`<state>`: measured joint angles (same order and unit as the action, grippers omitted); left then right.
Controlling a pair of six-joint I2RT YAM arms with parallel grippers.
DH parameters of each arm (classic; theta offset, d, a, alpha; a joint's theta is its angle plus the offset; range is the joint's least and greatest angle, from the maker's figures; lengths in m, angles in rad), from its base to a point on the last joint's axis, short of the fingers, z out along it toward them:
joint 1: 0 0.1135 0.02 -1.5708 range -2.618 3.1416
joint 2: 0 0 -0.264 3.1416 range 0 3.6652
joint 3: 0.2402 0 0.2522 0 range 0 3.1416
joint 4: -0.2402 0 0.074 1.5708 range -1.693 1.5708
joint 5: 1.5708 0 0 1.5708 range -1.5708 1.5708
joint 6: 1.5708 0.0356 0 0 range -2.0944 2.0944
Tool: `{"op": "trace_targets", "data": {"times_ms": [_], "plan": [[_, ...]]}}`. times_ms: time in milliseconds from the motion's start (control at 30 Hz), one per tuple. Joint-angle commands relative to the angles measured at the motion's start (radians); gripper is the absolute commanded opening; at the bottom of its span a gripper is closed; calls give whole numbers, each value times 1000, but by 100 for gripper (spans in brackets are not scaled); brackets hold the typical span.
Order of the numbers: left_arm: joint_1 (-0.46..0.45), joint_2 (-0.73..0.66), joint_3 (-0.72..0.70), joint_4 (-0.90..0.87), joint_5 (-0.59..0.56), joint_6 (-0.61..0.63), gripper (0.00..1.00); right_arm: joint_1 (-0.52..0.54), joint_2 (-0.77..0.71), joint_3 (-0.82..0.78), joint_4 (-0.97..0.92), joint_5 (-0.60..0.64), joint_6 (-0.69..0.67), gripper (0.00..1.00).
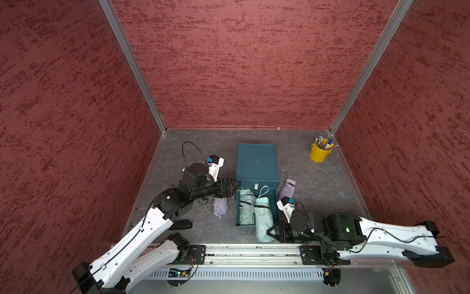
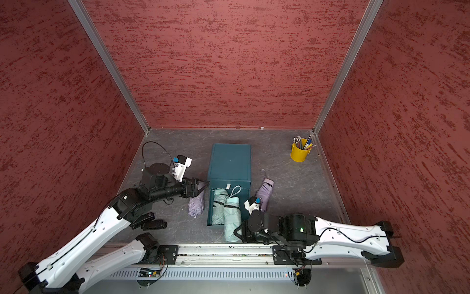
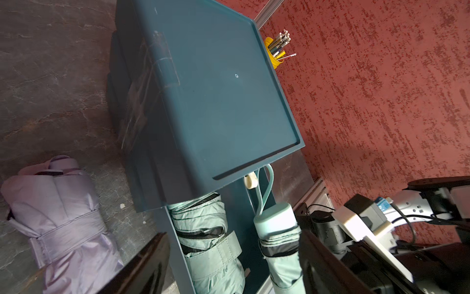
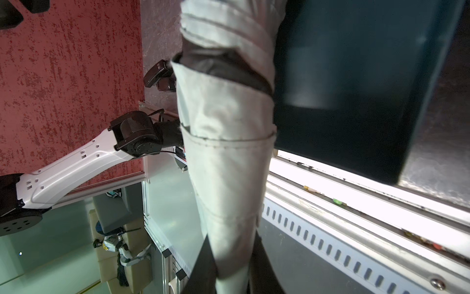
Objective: Place the umbrella in the drawer by color
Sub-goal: Place the umbrella in the drawer.
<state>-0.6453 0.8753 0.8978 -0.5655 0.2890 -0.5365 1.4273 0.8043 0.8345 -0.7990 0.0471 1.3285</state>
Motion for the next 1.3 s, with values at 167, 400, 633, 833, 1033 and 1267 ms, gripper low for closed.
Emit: {"op": "trace_targets", "data": {"times_ms": [167, 400, 633, 833, 1033, 1267], "plan": [[7, 26, 26, 40, -77, 23, 82, -44, 26, 87, -36, 17, 78, 0], [10, 64, 15, 58, -83, 24, 82, -108, 27, 13, 65, -90, 119, 0], [12, 97, 35, 24, -129, 46, 81, -239, 75, 13, 99, -198, 72, 0], [12, 100, 33, 16, -138, 56, 80, -342, 126, 28, 128, -296, 26, 0], [12, 113, 27, 1, -143, 61, 79, -424, 142, 47, 99, -338, -25, 0], [12, 104, 18, -4, -151, 63, 78, -467, 190, 60, 106, -368, -85, 4]]}}
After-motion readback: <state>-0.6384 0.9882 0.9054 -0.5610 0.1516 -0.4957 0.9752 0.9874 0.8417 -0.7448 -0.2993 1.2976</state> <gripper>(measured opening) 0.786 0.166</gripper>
